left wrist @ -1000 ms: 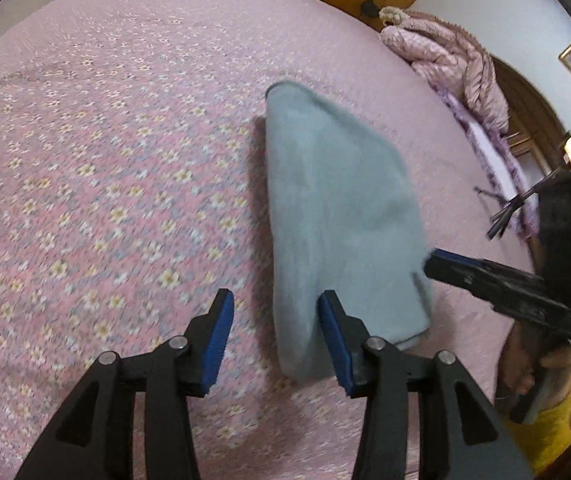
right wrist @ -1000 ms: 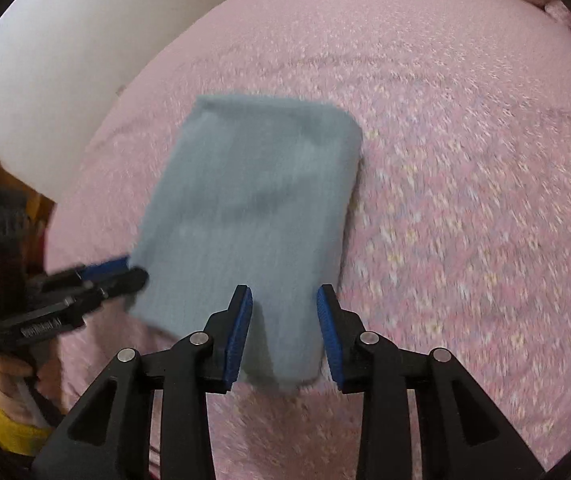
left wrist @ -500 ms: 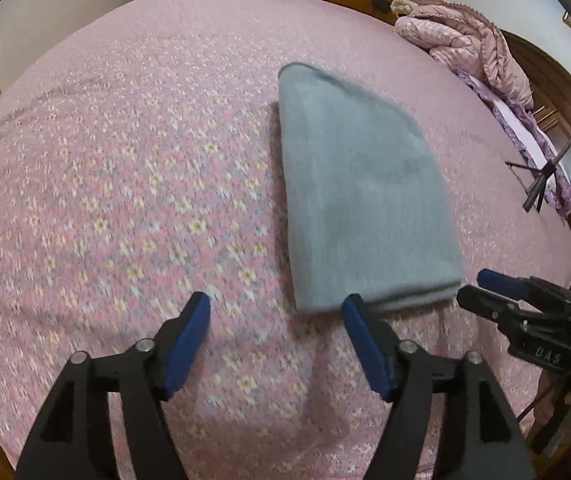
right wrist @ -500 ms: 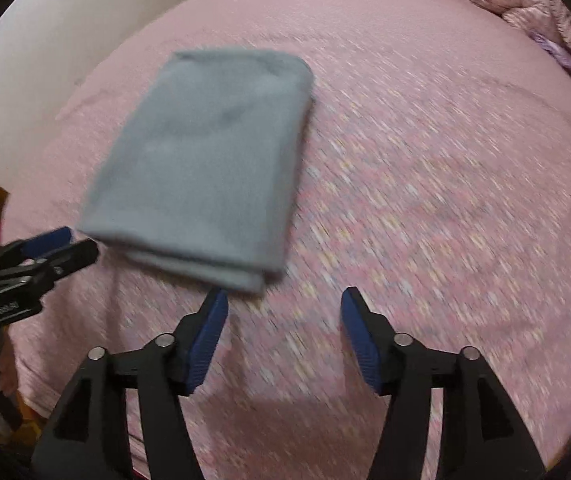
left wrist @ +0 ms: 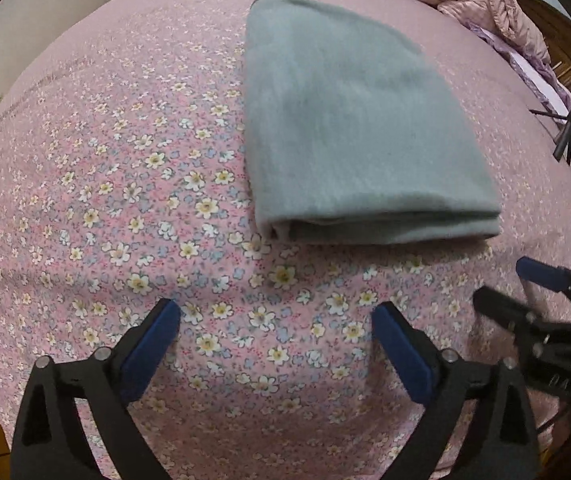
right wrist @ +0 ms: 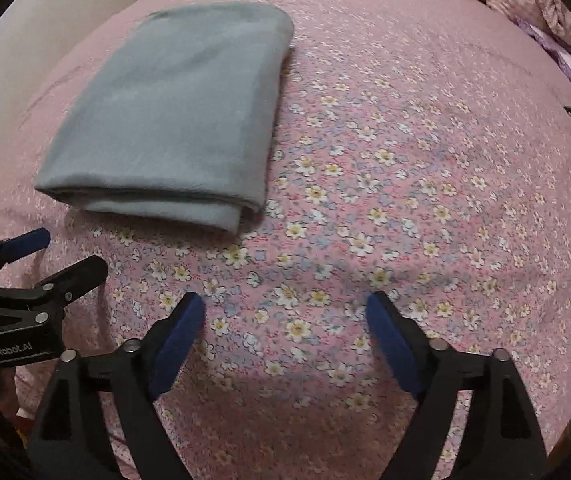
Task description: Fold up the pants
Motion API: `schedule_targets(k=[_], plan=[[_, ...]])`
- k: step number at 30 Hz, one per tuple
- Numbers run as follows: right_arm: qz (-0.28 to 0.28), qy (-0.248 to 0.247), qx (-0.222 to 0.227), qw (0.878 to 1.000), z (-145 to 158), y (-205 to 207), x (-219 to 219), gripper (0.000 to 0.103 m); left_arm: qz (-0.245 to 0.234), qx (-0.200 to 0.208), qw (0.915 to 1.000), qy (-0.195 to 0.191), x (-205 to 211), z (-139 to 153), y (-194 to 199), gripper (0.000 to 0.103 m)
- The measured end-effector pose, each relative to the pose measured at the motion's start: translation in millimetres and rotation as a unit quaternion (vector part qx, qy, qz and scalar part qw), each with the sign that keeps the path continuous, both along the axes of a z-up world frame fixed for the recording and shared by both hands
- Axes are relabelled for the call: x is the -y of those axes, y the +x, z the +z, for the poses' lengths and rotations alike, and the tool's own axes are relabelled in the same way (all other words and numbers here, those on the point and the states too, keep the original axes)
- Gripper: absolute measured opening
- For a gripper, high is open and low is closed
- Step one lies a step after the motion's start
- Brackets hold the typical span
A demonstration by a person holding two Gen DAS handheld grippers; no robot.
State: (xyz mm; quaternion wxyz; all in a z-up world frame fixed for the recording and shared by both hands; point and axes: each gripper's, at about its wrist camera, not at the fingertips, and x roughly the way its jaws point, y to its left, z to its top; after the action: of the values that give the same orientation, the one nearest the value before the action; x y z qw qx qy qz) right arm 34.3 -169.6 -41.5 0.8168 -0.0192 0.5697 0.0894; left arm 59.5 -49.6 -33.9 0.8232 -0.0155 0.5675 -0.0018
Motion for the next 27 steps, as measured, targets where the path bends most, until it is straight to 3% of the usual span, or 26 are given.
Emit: schedule_targets(k=[2, 8, 27], plan=[[0.002, -0.006, 0.010, 1.000, -2, -4, -9, 0.098, 0.003, 0.001, 1.0000, -0.001, 1, -1, 0, 0.103], [0.000, -0.008, 0.025, 1.000, -7, -5, -20, 0.101, 0.006, 0.009, 0.9999, 0.006, 14, -4, 4, 0.103], [0.000, -0.006, 0.032, 0.999, -10, -7, -23, 0.103, 0.004, 0.024, 0.9997, 0.011, 14, -3, -3, 0.103]])
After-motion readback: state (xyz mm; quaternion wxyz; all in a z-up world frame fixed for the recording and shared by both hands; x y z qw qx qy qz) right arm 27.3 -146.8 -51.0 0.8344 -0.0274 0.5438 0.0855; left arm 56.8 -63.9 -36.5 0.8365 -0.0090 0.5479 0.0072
